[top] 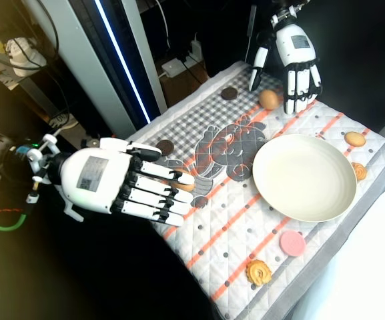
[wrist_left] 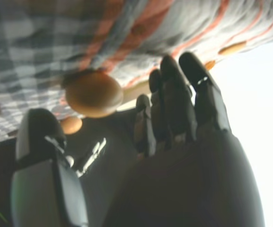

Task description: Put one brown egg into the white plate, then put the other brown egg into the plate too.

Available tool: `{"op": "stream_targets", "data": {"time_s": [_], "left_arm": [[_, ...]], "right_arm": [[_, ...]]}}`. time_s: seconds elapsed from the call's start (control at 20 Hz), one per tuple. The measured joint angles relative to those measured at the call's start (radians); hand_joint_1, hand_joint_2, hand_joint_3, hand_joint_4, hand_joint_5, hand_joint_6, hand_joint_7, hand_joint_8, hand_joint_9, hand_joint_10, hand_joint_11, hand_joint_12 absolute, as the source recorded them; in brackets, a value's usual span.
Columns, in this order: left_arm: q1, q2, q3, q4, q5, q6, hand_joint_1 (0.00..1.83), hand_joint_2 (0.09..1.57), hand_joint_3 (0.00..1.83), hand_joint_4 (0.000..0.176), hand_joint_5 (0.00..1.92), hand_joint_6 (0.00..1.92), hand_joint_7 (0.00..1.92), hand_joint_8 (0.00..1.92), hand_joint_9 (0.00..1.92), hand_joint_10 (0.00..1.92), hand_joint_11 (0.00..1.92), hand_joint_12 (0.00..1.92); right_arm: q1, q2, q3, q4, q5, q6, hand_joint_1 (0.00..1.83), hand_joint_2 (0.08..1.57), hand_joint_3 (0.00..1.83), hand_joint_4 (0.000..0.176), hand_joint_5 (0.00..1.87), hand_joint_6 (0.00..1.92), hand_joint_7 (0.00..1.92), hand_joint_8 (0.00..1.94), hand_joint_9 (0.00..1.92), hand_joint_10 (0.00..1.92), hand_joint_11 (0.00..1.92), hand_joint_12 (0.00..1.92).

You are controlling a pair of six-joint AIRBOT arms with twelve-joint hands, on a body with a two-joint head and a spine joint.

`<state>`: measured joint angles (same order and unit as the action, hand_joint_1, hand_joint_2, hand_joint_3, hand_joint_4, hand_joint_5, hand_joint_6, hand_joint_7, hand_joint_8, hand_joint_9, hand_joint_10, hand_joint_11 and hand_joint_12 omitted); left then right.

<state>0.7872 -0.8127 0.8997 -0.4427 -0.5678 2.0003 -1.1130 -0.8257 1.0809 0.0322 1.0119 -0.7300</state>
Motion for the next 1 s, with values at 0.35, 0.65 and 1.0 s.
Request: {"op": "stream_targets", "data": {"time_s": [0.35, 0.65, 1.0], "left_arm": [[-0.01, -0.008, 0.0, 0.016, -0.018, 0.0, 0.98, 0.96, 0.01, 0.074, 0.66, 0.02, 0.87, 0.04, 0.85, 0.07, 0.22, 1.0], [-0.011, -0.013, 0.0, 0.016, -0.028, 0.0, 0.98, 0.95, 0.0, 0.065, 0.66, 0.0, 0.91, 0.04, 0.88, 0.09, 0.21, 0.96], [-0.011, -0.02, 0.0, 0.014, -0.04, 0.004, 0.95, 0.91, 0.0, 0.064, 0.65, 0.0, 0.93, 0.04, 0.9, 0.11, 0.23, 0.94]], "right_arm": [[-0.003, -0.002, 0.001, 0.0, 0.0, 0.0, 0.05, 1.34, 0.0, 0.1, 0.49, 0.0, 0.44, 0.01, 0.35, 0.0, 0.28, 0.24], [-0.003, -0.003, 0.001, 0.0, 0.0, 0.0, 0.08, 1.35, 0.0, 0.086, 0.49, 0.0, 0.45, 0.01, 0.35, 0.0, 0.28, 0.24], [-0.003, -0.004, 0.002, 0.0, 0.0, 0.0, 0.2, 1.35, 0.0, 0.088, 0.51, 0.0, 0.47, 0.0, 0.36, 0.0, 0.3, 0.24]]}}
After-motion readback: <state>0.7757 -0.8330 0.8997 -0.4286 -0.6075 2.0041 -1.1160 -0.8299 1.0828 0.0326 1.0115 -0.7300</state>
